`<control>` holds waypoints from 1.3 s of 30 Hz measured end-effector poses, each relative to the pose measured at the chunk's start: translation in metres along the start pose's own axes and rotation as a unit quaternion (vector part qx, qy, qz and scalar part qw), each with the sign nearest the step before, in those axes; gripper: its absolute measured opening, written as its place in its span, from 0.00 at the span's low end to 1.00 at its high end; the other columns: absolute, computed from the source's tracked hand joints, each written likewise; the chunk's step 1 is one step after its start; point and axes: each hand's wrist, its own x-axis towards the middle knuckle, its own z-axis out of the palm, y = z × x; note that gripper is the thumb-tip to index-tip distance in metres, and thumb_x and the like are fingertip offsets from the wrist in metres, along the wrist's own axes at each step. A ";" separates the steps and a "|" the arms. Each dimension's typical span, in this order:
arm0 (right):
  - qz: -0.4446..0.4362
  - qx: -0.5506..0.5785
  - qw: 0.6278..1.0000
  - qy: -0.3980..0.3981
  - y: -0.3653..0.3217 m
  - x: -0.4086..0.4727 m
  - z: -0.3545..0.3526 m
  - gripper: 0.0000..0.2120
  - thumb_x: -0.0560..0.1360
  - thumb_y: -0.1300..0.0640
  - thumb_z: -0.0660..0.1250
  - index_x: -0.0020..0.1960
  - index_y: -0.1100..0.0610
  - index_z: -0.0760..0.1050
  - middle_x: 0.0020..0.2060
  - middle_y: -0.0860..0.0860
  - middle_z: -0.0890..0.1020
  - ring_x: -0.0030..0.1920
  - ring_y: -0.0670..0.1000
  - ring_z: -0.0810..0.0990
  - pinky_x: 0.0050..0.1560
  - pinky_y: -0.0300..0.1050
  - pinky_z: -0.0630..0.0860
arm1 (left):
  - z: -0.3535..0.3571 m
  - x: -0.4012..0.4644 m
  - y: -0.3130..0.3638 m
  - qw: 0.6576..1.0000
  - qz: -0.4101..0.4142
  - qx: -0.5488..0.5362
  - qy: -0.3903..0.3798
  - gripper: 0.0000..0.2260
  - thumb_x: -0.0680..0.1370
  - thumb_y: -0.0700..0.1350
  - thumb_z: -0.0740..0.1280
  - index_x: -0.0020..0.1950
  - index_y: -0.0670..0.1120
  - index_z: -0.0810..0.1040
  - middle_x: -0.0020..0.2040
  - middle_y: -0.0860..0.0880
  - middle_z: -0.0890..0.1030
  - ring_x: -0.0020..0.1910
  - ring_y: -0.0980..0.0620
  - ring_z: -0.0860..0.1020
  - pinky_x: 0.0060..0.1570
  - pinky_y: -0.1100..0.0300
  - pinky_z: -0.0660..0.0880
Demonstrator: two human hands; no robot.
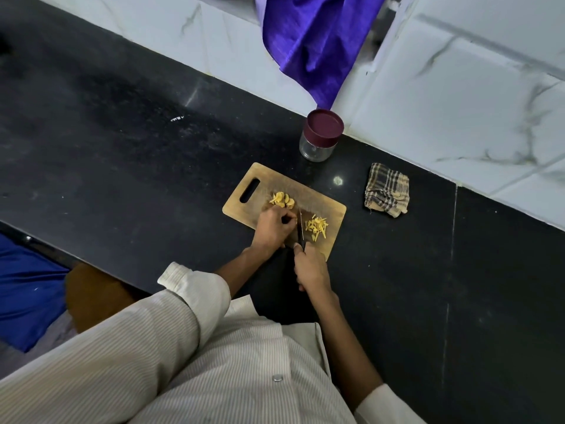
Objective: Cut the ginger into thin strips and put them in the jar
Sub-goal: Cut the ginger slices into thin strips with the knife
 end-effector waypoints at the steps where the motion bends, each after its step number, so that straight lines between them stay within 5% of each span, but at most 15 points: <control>1: 0.009 -0.004 1.000 -0.006 0.000 0.001 -0.001 0.13 0.84 0.50 0.54 0.58 0.56 0.72 0.45 0.56 0.76 0.35 0.54 0.76 0.21 0.40 0.69 | 0.000 0.000 0.001 1.000 -0.003 -0.002 -0.002 0.05 0.78 0.40 0.67 0.51 0.41 0.81 0.51 0.46 0.79 0.28 0.54 0.78 0.23 0.62 0.76; 4: 0.025 -0.014 1.000 -0.012 0.002 0.003 -0.002 0.13 0.84 0.49 0.54 0.59 0.55 0.72 0.47 0.56 0.77 0.36 0.54 0.77 0.20 0.39 0.69 | 0.000 0.000 0.002 1.000 -0.010 -0.007 0.000 0.05 0.78 0.40 0.67 0.51 0.41 0.81 0.50 0.46 0.79 0.26 0.56 0.77 0.21 0.63 0.74; 8: 0.011 -0.029 0.999 0.023 0.000 0.001 0.004 0.13 0.83 0.50 0.55 0.58 0.57 0.73 0.51 0.58 0.80 0.47 0.60 0.83 0.37 0.53 0.82 | 0.000 0.001 0.001 1.000 -0.006 -0.005 0.002 0.05 0.78 0.40 0.67 0.50 0.40 0.81 0.50 0.45 0.79 0.26 0.56 0.76 0.20 0.66 0.72; 13: 0.029 0.007 0.999 0.033 0.003 -0.004 0.007 0.14 0.85 0.51 0.54 0.61 0.59 0.69 0.50 0.61 0.80 0.35 0.56 0.81 0.18 0.39 0.70 | 0.000 0.000 0.001 1.000 -0.009 -0.003 0.000 0.04 0.78 0.41 0.67 0.50 0.41 0.80 0.49 0.46 0.81 0.26 0.55 0.77 0.20 0.66 0.72; 34: 0.031 0.066 0.997 0.013 0.006 -0.001 0.000 0.15 0.84 0.49 0.54 0.60 0.60 0.70 0.44 0.58 0.77 0.27 0.50 0.74 0.19 0.38 0.68 | 0.002 0.002 -0.003 1.000 0.008 0.014 0.003 0.05 0.78 0.41 0.67 0.50 0.41 0.80 0.50 0.45 0.80 0.29 0.55 0.78 0.22 0.68 0.73; 39: 0.043 0.127 0.991 -0.013 0.004 -0.008 -0.002 0.12 0.84 0.50 0.55 0.56 0.58 0.70 0.33 0.53 0.73 0.25 0.49 0.71 0.22 0.40 0.68 | 0.002 0.002 -0.004 1.000 0.007 0.016 0.001 0.05 0.78 0.41 0.67 0.50 0.41 0.81 0.50 0.46 0.79 0.31 0.55 0.78 0.23 0.68 0.74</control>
